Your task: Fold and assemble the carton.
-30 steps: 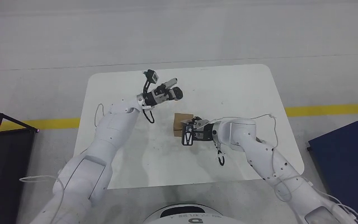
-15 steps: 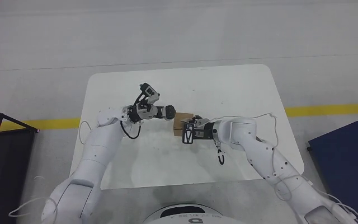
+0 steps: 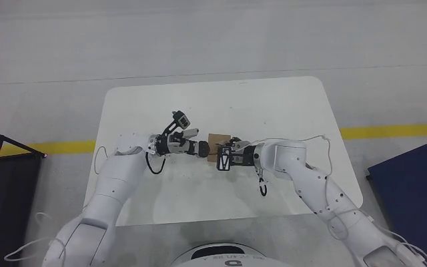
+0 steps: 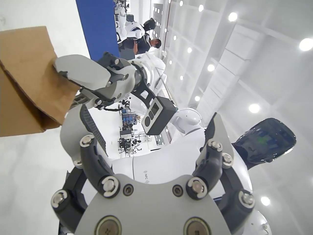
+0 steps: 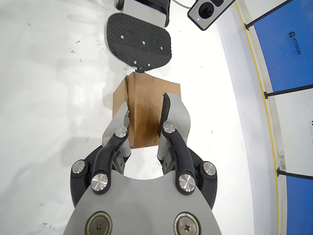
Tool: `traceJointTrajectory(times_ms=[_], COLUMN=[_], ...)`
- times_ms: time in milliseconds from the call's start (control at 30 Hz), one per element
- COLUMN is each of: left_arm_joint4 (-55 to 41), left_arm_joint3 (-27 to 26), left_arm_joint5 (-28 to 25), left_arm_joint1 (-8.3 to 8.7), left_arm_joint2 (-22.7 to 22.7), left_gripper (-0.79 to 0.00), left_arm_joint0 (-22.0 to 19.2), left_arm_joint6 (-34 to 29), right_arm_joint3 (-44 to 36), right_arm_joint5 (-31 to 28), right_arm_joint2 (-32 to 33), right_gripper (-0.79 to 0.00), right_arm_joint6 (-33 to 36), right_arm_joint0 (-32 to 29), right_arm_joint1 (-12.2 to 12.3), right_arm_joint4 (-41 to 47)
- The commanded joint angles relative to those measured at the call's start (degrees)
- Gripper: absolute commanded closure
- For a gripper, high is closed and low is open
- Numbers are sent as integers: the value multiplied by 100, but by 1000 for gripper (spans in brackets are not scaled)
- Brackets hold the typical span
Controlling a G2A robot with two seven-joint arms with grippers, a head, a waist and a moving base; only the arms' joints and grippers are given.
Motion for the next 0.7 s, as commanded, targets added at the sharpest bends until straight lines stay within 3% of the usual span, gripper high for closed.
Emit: traceJointTrajectory(times_ms=[0, 667], left_arm_joint4=[39, 88], left_arm_joint3=[57, 567], left_arm_joint5=[-12, -142], left_arm_joint1=[-7, -168], left_arm_joint2=[49, 570], left_gripper=[-785, -785], left_arm_joint0=[-47, -518], left_arm_joint6=[14, 145], right_arm_joint3=[-9, -49], right_arm_joint5=[-4, -55], right_arm_joint2=[4, 64], right_gripper=[-308, -314], right_arm_joint6=[-3, -110], right_arm_joint0=[-6, -34], right_arm_joint1=[2, 15], right_arm_joint4=[-10, 113])
